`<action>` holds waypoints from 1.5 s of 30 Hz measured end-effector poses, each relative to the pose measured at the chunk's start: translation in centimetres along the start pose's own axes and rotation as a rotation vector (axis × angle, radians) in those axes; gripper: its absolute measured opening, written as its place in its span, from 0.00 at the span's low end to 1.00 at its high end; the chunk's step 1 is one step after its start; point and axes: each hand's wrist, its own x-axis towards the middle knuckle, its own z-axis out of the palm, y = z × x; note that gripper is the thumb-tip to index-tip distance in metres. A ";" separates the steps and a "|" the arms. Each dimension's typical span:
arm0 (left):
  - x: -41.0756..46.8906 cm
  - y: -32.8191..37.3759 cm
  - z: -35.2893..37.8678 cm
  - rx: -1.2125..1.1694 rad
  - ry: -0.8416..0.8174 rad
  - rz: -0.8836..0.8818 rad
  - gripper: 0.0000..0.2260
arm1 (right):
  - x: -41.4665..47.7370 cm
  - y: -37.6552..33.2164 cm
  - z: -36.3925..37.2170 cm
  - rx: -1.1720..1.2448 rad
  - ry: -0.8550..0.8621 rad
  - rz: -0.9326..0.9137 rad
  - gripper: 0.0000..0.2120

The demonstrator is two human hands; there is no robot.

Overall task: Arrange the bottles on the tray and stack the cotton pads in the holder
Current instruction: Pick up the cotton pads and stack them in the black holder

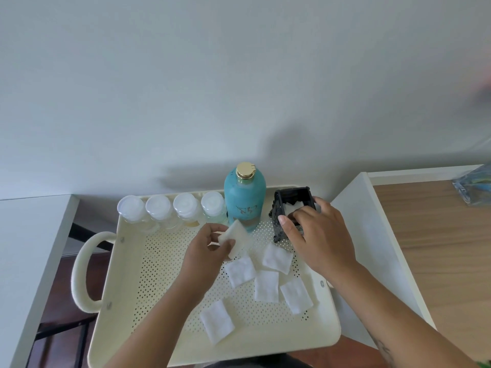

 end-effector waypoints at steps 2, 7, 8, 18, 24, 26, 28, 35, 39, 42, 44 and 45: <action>-0.6 0.8 -0.2 -0.080 -0.011 -0.013 0.05 | 0.0 -0.1 -0.1 0.024 0.015 -0.007 0.29; -2.0 1.9 -0.4 -0.206 -0.055 0.015 0.01 | -1.0 -0.7 -1.4 0.262 0.287 -0.030 0.17; -2.3 2.1 -0.4 -0.230 -0.068 0.024 0.01 | -1.5 -1.1 -1.7 0.308 0.340 -0.040 0.14; -4.4 3.5 0.0 -0.152 -0.110 0.228 0.13 | -4.8 -5.6 -2.7 1.181 -0.144 0.289 0.10; -5.0 3.3 -0.5 -0.103 -0.181 0.254 0.08 | -4.8 -5.1 -2.8 1.162 -0.184 0.314 0.04; -5.2 3.4 -0.7 -0.106 -0.191 0.257 0.08 | -4.9 -5.0 -3.0 1.156 -0.174 0.310 0.04; -5.1 3.4 -1.0 -0.074 -0.180 0.272 0.10 | -4.8 -4.9 -3.1 1.169 -0.168 0.307 0.04; -4.8 3.5 -0.7 0.122 -0.115 0.376 0.03 | -4.6 -5.0 -3.0 1.286 -0.129 0.362 0.07; -4.8 3.6 0.0 -0.013 -0.159 0.288 0.11 | -4.6 -5.2 -3.0 1.327 -0.112 0.417 0.04; -4.5 3.3 0.4 0.021 -0.153 0.254 0.05 | -4.6 -5.0 -3.1 1.287 -0.100 0.432 0.03; -4.3 3.3 0.5 -0.008 -0.142 0.217 0.03 | -4.5 -4.9 -3.1 1.281 -0.096 0.437 0.03; -4.1 3.3 0.6 -0.040 -0.143 0.188 0.03 | -4.5 -4.9 -3.2 1.288 -0.093 0.444 0.04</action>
